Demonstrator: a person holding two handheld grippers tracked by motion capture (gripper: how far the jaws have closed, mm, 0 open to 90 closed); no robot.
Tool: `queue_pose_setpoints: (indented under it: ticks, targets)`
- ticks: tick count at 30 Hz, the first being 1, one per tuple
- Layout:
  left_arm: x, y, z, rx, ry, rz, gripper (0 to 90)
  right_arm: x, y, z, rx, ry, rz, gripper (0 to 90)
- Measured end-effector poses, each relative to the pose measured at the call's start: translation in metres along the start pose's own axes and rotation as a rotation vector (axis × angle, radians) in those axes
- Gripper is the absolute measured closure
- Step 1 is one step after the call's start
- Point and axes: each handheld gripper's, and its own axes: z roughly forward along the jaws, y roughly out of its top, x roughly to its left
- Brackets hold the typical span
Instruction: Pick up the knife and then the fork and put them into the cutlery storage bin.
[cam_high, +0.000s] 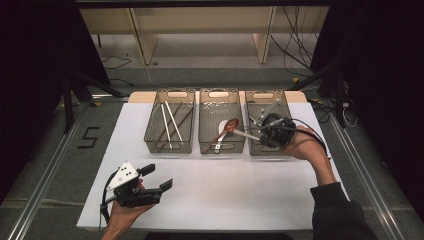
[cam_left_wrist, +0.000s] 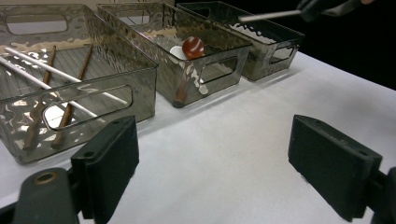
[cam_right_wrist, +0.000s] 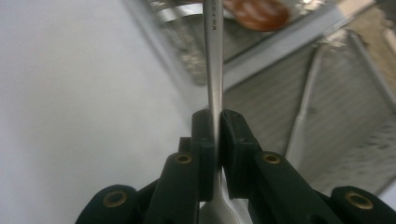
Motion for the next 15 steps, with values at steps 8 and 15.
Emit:
queue_pose_setpoints:
  ticks: [8,15]
  targets:
    - [0.000,0.000,0.000,-0.003,0.000,-0.003,15.7,-0.043,-0.005,0.010,0.009,-0.039,0.156,84.9]
    - [0.000,0.000,0.000,-0.001,-0.001,0.000,15.7,-0.067,-0.005,0.027,0.025,-0.050,0.240,84.9]
